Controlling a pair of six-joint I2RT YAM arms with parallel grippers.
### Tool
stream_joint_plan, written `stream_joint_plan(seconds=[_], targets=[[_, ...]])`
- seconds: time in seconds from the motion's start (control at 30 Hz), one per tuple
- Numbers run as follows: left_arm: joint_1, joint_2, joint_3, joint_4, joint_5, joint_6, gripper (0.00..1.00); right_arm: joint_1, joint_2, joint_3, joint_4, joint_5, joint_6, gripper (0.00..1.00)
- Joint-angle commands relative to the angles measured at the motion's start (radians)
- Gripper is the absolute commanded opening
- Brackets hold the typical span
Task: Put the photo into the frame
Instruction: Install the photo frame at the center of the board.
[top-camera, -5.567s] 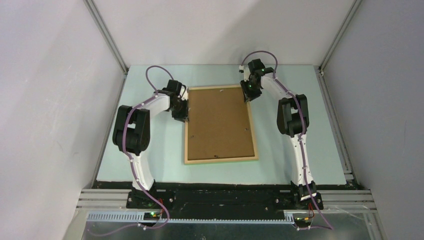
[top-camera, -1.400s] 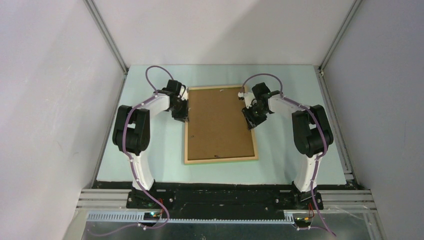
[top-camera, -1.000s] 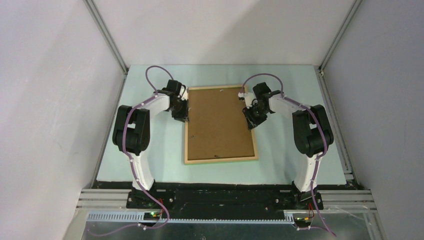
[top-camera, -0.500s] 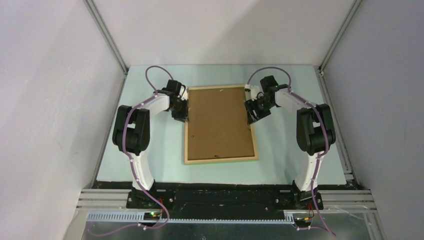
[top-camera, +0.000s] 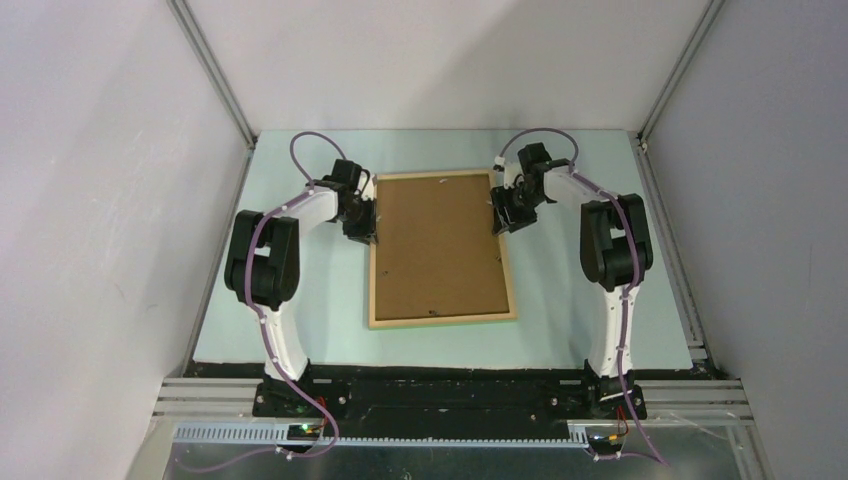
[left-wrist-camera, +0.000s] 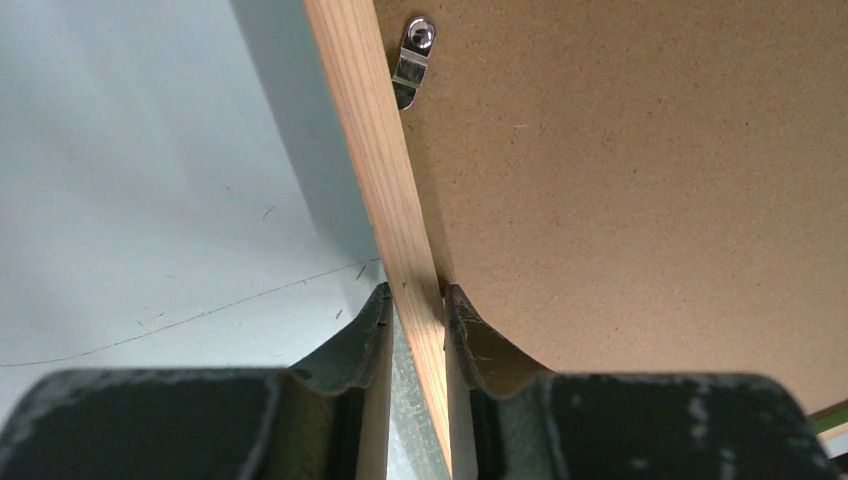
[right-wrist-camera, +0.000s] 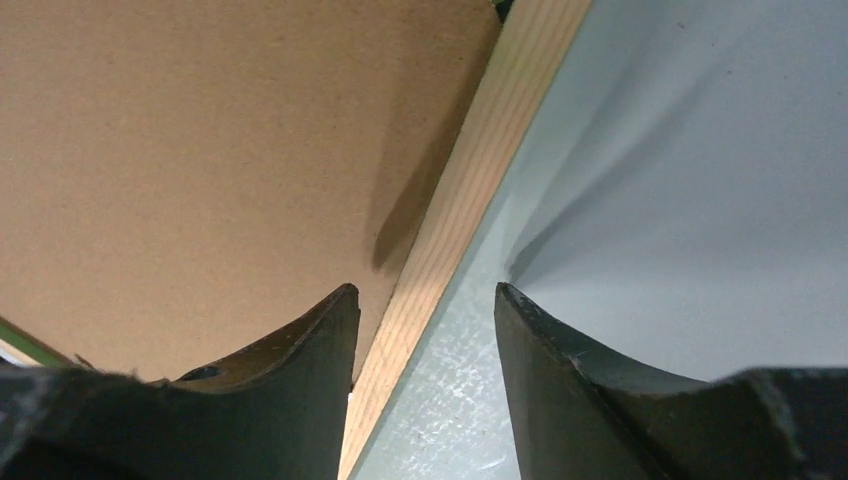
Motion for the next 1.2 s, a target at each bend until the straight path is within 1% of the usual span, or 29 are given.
stream_joint_plan(seconds=[0.0, 0.1, 0.17, 0.2, 0.23, 0.27, 0.3, 0.33, 0.4, 0.5, 0.63, 0.67, 0.7, 0.73, 0.77, 0.8, 0.93, 1.0, 1.17], targets=[[-0.007, 0.026, -0.008, 0.015, 0.05, 0.032, 0.0, 0.018, 0.013, 0.045, 0.015, 0.058, 0.039, 0.54], [-0.009, 0.027, -0.006, 0.015, 0.07, 0.032, 0.0, 0.035, 0.013, 0.03, 0.034, 0.093, 0.049, 0.5], [-0.007, 0.027, -0.006, 0.014, 0.083, 0.033, 0.0, 0.042, 0.012, 0.022, 0.039, 0.117, 0.057, 0.44], [-0.007, 0.027, -0.007, 0.014, 0.087, 0.034, 0.0, 0.043, 0.012, 0.018, 0.042, 0.127, 0.059, 0.37], [-0.008, 0.025, -0.006, 0.014, 0.096, 0.035, 0.0, 0.044, 0.008, 0.011, 0.046, 0.132, 0.065, 0.33], [-0.009, 0.024, -0.006, 0.015, 0.101, 0.036, 0.0, 0.042, 0.006, 0.004, 0.047, 0.14, 0.067, 0.27], [-0.008, 0.022, -0.006, 0.015, 0.113, 0.037, 0.0, 0.041, -0.001, -0.002, 0.051, 0.142, 0.071, 0.24], [-0.008, 0.021, -0.007, 0.015, 0.12, 0.038, 0.01, 0.035, -0.005, -0.015, 0.052, 0.145, 0.072, 0.19], [-0.01, 0.017, -0.006, 0.015, 0.146, 0.04, 0.04, 0.026, -0.024, -0.041, 0.061, 0.147, 0.079, 0.13], [-0.01, 0.017, -0.004, 0.016, 0.192, 0.045, 0.11, 0.019, -0.067, -0.086, 0.079, 0.157, 0.082, 0.06], [-0.02, 0.017, -0.003, 0.015, 0.228, 0.057, 0.25, 0.013, -0.111, -0.152, 0.098, 0.174, 0.075, 0.02], [-0.025, 0.016, -0.004, 0.015, 0.234, 0.06, 0.31, 0.008, -0.118, -0.167, 0.101, 0.18, 0.074, 0.01], [-0.029, 0.015, -0.005, 0.014, 0.247, 0.067, 0.34, 0.005, -0.132, -0.178, 0.103, 0.185, 0.074, 0.01], [-0.032, 0.01, -0.008, 0.014, 0.257, 0.07, 0.41, -0.001, -0.139, -0.197, 0.107, 0.187, 0.075, 0.01], [-0.037, 0.007, -0.011, 0.015, 0.263, 0.08, 0.44, -0.004, -0.152, -0.206, 0.108, 0.189, 0.075, 0.0], [-0.04, 0.0, -0.016, 0.015, 0.273, 0.085, 0.51, -0.01, -0.158, -0.224, 0.111, 0.19, 0.074, 0.0], [-0.056, -0.029, -0.033, 0.012, 0.292, 0.12, 0.64, -0.035, -0.187, -0.262, 0.123, 0.188, 0.078, 0.0], [-0.069, -0.048, -0.043, 0.002, 0.279, 0.151, 0.69, -0.047, -0.189, -0.271, 0.123, 0.174, 0.085, 0.0], [-0.102, -0.137, -0.124, -0.014, 0.204, 0.217, 0.72, -0.064, -0.192, -0.289, 0.131, 0.156, 0.092, 0.0]])
